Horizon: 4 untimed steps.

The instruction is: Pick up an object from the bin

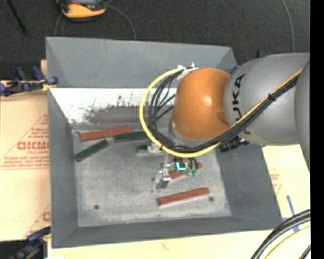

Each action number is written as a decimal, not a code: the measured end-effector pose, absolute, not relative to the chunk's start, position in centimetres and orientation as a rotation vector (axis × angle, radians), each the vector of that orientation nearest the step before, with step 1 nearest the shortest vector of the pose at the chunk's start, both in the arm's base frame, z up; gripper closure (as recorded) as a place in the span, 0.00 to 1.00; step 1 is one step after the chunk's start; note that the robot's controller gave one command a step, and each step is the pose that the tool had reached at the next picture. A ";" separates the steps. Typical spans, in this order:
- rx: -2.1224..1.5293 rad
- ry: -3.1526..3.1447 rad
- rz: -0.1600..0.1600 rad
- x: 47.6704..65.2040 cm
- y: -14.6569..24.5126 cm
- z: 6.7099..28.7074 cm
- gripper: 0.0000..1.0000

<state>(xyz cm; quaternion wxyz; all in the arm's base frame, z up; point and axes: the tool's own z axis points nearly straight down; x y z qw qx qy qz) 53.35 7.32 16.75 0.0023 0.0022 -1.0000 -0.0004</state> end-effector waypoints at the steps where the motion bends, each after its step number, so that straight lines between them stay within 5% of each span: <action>1: 0.004 -3.144 -0.002 53.5 7.3 17.1 0.00; 2: 0.059 -3.148 -0.017 52.5 3.1 8.6 1.00; 3: 0.057 -3.148 -0.017 52.5 3.1 8.6 1.00; 4: 0.065 -3.141 0.001 52.5 2.1 27.7 1.00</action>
Offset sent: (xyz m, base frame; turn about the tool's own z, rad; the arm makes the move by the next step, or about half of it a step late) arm -0.0162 -0.0481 -0.0975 -0.0350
